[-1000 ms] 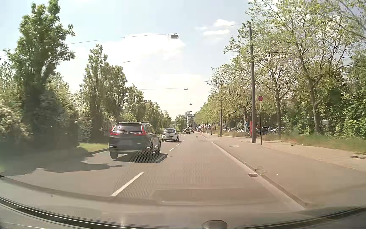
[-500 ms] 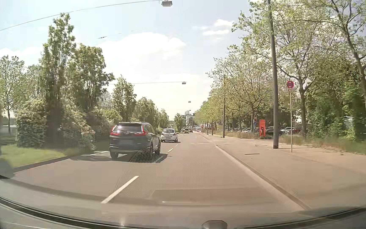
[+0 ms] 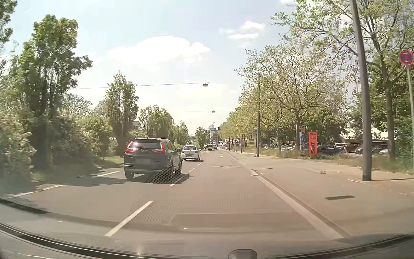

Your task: Follow the waypoints while adhering to traffic rules and regulations

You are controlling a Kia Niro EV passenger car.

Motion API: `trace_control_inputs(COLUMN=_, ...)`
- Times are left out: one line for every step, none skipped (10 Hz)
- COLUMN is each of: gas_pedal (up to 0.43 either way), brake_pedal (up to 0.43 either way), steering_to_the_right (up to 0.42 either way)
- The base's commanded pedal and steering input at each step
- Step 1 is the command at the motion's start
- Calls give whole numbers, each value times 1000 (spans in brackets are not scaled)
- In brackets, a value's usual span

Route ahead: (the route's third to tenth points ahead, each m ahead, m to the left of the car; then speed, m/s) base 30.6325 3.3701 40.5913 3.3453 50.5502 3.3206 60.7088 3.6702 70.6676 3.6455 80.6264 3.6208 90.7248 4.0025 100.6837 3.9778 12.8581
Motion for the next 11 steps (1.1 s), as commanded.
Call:
trace_control_inputs(gas_pedal=39, brake_pedal=30, steering_to_the_right=0)
trace_control_inputs(gas_pedal=39, brake_pedal=30, steering_to_the_right=0)
trace_control_inputs(gas_pedal=39, brake_pedal=30, steering_to_the_right=0)
trace_control_inputs(gas_pedal=39, brake_pedal=30, steering_to_the_right=0)
trace_control_inputs(gas_pedal=39, brake_pedal=30, steering_to_the_right=-1)
trace_control_inputs(gas_pedal=39, brake_pedal=30, steering_to_the_right=0)
trace_control_inputs(gas_pedal=39, brake_pedal=30, steering_to_the_right=0)
trace_control_inputs(gas_pedal=39, brake_pedal=30, steering_to_the_right=0)
trace_control_inputs(gas_pedal=39, brake_pedal=30, steering_to_the_right=0)
trace_control_inputs(gas_pedal=39, brake_pedal=30, steering_to_the_right=0)
trace_control_inputs(gas_pedal=39, brake_pedal=30, steering_to_the_right=0)
